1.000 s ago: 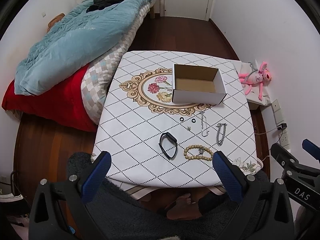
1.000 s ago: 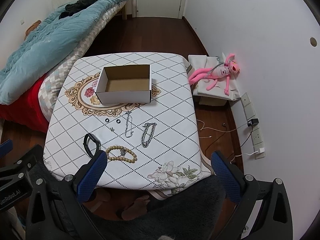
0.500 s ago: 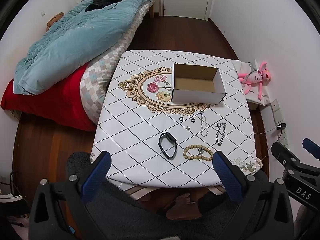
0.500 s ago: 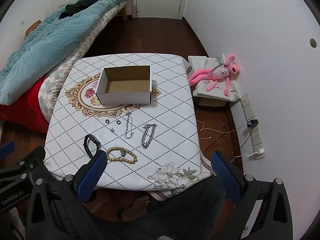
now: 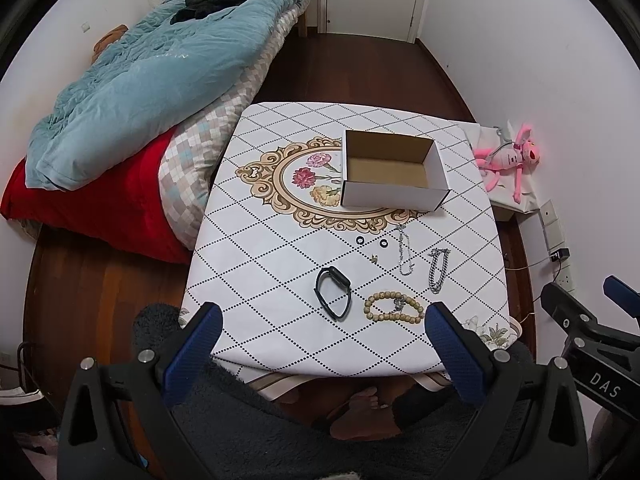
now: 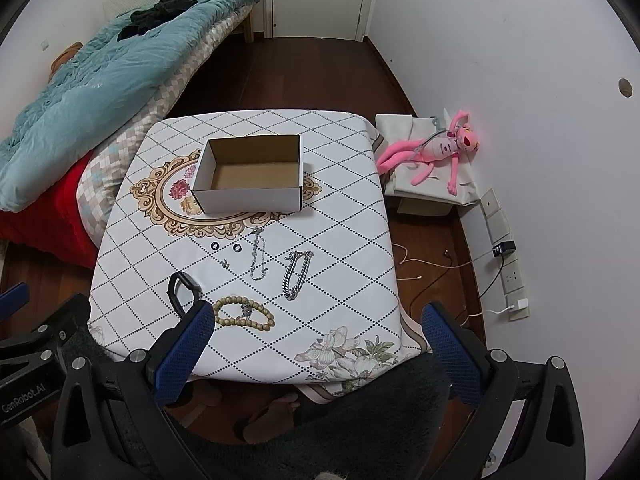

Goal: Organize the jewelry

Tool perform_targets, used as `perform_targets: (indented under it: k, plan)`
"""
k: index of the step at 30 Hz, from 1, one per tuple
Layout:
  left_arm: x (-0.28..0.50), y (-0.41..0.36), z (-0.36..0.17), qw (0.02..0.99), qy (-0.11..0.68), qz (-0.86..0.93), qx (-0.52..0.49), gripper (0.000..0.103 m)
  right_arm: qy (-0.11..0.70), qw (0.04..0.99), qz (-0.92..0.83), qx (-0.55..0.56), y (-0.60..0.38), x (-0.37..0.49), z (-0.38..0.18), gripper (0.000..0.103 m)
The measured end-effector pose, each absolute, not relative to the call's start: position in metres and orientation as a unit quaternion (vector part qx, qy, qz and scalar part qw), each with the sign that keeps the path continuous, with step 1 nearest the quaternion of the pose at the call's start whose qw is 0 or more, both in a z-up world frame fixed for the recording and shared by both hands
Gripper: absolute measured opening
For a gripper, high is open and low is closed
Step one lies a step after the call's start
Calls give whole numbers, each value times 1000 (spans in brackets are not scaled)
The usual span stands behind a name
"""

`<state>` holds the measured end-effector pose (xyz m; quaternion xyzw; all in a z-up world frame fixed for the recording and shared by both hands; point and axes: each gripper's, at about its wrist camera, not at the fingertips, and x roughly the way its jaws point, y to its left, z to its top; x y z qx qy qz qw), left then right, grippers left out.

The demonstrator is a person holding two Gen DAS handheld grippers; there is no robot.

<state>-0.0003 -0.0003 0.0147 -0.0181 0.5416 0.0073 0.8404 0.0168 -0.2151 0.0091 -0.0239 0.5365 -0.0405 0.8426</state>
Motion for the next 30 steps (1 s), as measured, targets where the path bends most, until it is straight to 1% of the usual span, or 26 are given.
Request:
perform_targets:
  k: [19,30]
  plan:
    - [0,-1,22,842,539,4,-23,103,532,846,-42,-23,-218,16,14,103]
    - [7,7,12,849,529,5,-22,103,525,850,-37,-11,-215,18,14,103]
